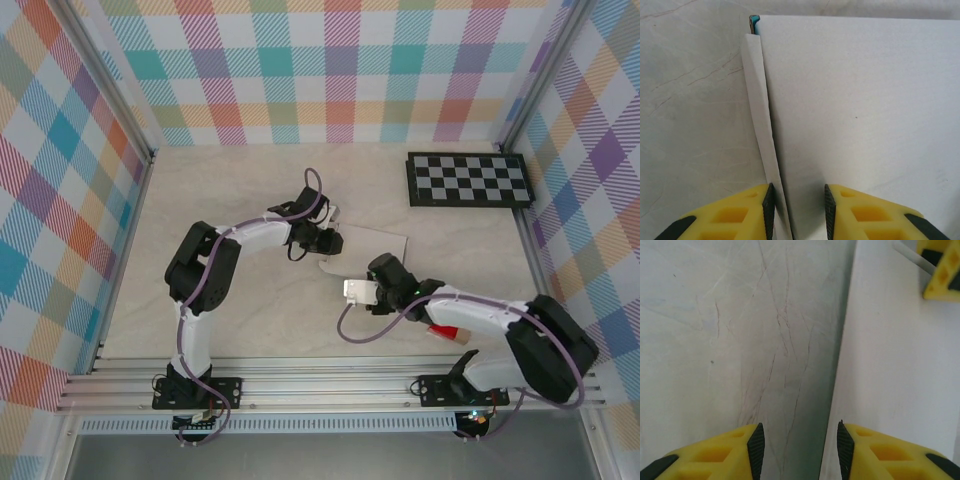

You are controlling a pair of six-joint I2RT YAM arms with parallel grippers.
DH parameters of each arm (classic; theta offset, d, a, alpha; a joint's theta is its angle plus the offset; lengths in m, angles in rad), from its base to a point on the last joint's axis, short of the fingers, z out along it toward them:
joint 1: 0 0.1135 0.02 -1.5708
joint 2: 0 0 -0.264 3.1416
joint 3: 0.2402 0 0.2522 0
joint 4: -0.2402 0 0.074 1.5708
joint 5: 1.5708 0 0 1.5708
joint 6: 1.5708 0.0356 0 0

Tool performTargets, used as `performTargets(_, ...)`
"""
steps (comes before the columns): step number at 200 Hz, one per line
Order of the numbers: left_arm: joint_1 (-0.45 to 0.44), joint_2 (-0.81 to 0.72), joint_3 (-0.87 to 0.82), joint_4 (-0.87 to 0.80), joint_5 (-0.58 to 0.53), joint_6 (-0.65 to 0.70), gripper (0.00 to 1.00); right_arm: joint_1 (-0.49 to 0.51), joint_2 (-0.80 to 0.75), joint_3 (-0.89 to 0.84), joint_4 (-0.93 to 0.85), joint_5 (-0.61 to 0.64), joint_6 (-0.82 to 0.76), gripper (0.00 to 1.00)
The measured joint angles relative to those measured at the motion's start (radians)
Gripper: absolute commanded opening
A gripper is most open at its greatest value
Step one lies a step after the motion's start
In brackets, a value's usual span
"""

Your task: Fold the paper box

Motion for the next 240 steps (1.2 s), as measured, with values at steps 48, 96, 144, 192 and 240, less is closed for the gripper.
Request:
performTargets(48,0.001,-0.004,-0.006,0.005,0.005,0.000,0.33,0.074,0.151,-0.010,0.169,0.168,-0.131,0.37)
performTargets(96,0.001,-0.005,-0.012,0.012,0.005,0.000,0.33,0.108,0.169,-0.040,0.247,0.235,-0.197,0.34)
performTargets(144,0.001,-0.006,-0.017,0.026,0.005,0.000,0.33,0.105,0.130,-0.079,0.332,0.252,-0.213,0.42)
performTargets(192,0.003,-0.006,-0.018,0.027,0.008,0.000,0.33,0.060,-0.017,-0.047,0.321,0.191,-0.170,0.53)
performTargets(240,0.003,-0.006,-0.018,0.027,0.008,0.000,0.33,-0.233,-0.141,0.117,0.013,0.040,0.293,0.56)
